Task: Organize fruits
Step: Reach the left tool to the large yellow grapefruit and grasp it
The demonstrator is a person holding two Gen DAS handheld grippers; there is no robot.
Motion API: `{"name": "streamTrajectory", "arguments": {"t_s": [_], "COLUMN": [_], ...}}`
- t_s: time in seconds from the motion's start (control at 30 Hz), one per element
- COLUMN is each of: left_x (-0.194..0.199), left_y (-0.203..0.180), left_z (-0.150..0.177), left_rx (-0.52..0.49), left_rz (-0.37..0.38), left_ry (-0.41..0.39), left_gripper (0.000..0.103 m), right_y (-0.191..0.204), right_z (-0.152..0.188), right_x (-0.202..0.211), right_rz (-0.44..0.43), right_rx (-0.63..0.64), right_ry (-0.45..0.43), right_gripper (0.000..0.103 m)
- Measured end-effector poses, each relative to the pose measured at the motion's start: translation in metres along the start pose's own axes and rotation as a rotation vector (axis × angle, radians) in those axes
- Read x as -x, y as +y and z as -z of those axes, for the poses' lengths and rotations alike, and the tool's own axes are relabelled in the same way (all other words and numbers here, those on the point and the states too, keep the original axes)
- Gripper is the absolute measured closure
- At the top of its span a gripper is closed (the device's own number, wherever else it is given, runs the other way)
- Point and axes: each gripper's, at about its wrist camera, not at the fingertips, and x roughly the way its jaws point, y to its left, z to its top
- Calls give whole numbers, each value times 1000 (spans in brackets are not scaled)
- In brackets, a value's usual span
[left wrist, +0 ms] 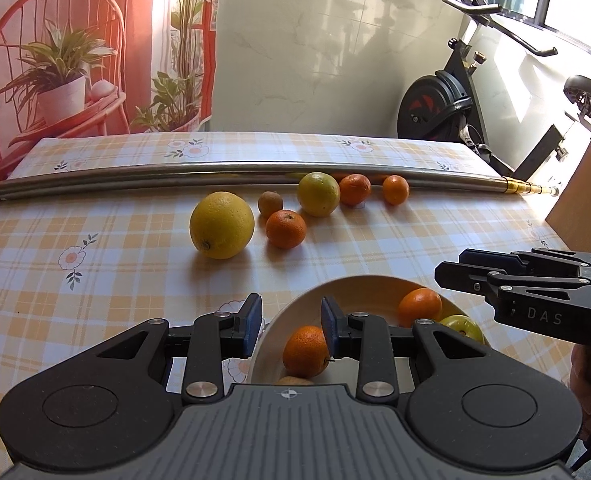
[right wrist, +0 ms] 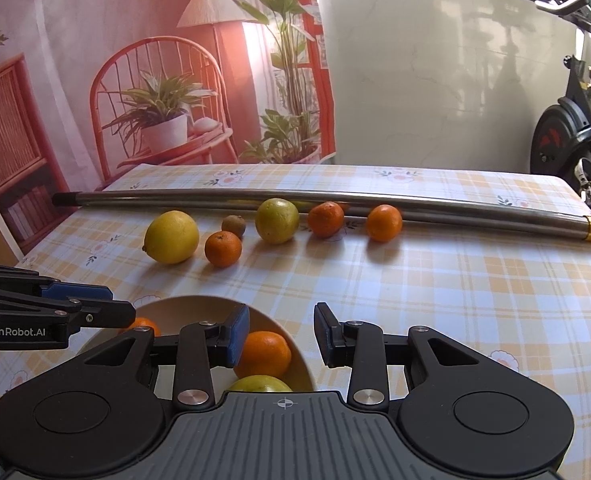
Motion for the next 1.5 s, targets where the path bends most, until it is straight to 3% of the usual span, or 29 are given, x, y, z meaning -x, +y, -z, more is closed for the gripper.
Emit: {"name": "streamTrajectory", "arguments": {"t_s": [0.53, 0.67, 0.8, 1.2, 1.43, 1.5], "left_x": [-28, -42, -56, -84, -99, -102], "left_y": [43, 56, 62, 60, 51, 51], "left_z": [-48, -58, -62, -62, -59, -57], "left_rx": [154, 199, 224, 197, 157, 150], "left_rz": [-70, -85, -97, -57, -31, -40], "left_ry": [-37, -48, -39, -13, 36, 51], "left_gripper": [65, 53, 49, 36, 38, 44], "right_y": [-36, -45, -53, -60, -60, -61], "right_z": [-5, -4, -2, 0, 0, 0], "right_x": [-1, -4, -8, -21, -26, -26], "right_rz": [33, 46, 51, 54, 56, 57], "right_rx": [-101, -121, -143, -160, -157, -159], "right_ry": [-33, -31, -24, 0, 10, 11], "right_gripper": [70, 70, 70, 70, 70, 70]}}
